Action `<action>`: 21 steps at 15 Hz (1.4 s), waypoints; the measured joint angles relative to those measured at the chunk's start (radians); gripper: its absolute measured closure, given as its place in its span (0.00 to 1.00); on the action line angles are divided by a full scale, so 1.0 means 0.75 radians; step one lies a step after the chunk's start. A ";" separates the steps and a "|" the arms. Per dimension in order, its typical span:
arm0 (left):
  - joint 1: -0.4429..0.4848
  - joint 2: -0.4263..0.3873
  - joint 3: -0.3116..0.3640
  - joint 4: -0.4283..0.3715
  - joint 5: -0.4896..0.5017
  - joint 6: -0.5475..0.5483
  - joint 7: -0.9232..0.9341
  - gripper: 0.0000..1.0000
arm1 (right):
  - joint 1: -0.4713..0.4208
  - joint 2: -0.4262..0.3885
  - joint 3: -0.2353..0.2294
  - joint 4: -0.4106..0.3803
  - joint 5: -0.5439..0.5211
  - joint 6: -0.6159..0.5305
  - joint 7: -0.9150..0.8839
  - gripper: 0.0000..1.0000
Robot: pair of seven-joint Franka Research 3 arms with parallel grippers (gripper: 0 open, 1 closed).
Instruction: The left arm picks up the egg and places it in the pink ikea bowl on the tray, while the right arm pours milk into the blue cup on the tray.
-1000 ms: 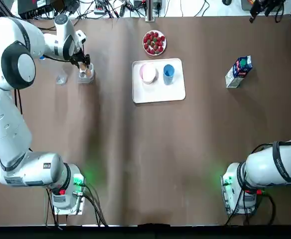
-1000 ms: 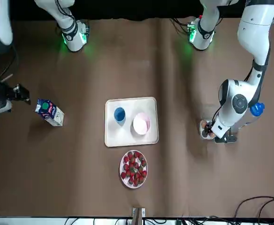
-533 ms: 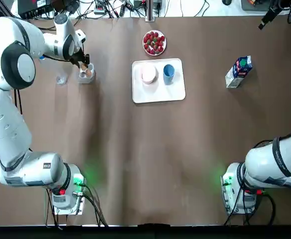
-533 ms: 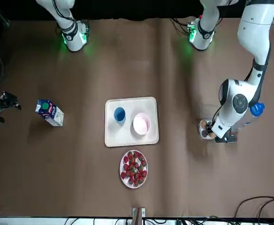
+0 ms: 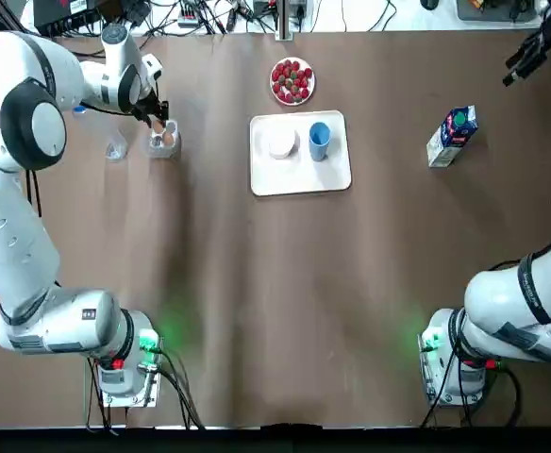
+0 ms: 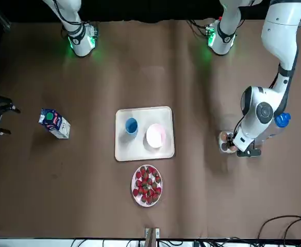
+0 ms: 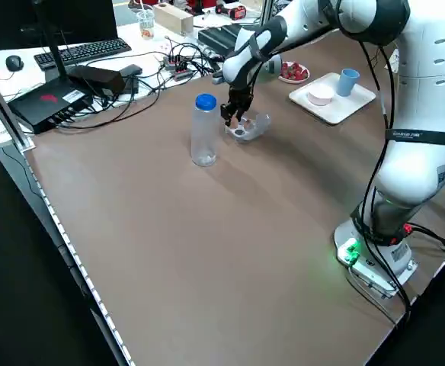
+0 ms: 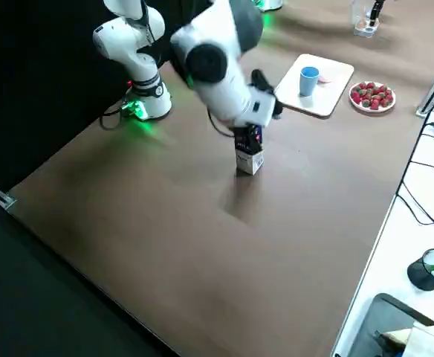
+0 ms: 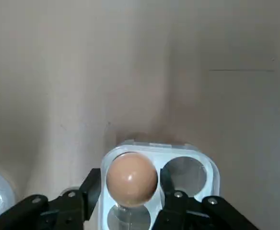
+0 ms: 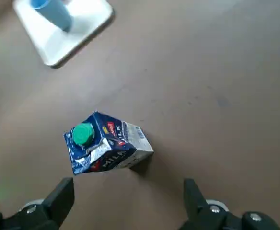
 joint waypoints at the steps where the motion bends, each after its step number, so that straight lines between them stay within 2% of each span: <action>1: 0.000 0.000 0.000 -0.001 0.000 0.000 0.000 0.42 | -0.025 0.031 0.000 0.000 0.035 -0.023 -0.076 0.00; 4: 0.000 0.000 0.000 -0.007 0.000 0.000 0.000 0.43 | -0.066 0.119 0.001 0.002 0.111 -0.076 -0.281 0.00; 5: 0.000 0.000 0.000 -0.007 0.000 0.000 -0.001 0.45 | -0.075 0.147 0.001 0.003 0.139 -0.090 -0.356 0.00; 6: 0.000 0.000 0.000 -0.007 0.000 0.000 -0.002 0.53 | -0.083 0.174 0.001 0.003 0.163 -0.103 -0.433 0.00; 12: 0.000 -0.006 0.000 -0.007 0.000 0.000 -0.004 0.52 | -0.115 0.293 0.002 0.006 0.198 -0.133 -0.806 0.00; 15: 0.000 -0.029 -0.002 -0.005 0.000 -0.002 -0.004 0.52 | -0.158 0.364 0.002 0.006 0.271 -0.147 -0.923 0.00; 18: 0.000 -0.087 -0.006 0.001 0.000 -0.055 -0.004 0.52 | -0.198 0.426 0.002 0.007 0.333 -0.159 -1.046 0.00; 21: -0.001 -0.209 -0.021 0.006 0.000 -0.172 -0.004 0.52 | -0.203 0.479 0.008 0.008 0.345 -0.173 -1.117 0.00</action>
